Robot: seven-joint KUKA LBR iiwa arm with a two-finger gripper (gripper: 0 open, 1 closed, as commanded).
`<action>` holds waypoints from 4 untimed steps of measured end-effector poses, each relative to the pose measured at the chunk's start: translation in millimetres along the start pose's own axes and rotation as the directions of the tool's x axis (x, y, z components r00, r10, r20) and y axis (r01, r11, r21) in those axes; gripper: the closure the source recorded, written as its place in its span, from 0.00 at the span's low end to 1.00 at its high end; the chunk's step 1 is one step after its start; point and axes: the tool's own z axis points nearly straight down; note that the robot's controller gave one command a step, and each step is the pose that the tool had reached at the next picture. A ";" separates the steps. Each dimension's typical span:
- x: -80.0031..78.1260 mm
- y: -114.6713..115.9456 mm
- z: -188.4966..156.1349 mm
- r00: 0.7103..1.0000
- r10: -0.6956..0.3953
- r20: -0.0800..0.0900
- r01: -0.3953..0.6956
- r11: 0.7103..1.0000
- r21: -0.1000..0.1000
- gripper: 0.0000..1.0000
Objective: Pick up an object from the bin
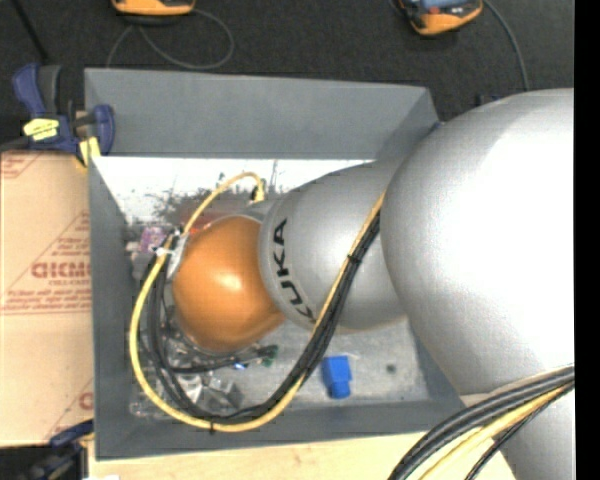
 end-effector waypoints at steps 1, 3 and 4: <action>-6.1 1.6 -3.2 1.000 -0.002 0.016 0.002 1.000 0.002 1.00; -7.0 -3.6 -36.0 1.000 0.013 -0.003 -0.013 1.000 -0.016 1.00; -7.0 -6.1 -83.1 1.000 0.020 -0.002 -0.020 1.000 -0.016 1.00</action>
Offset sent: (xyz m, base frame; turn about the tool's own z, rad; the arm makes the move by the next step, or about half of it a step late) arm 0.0000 0.0000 0.0000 0.0000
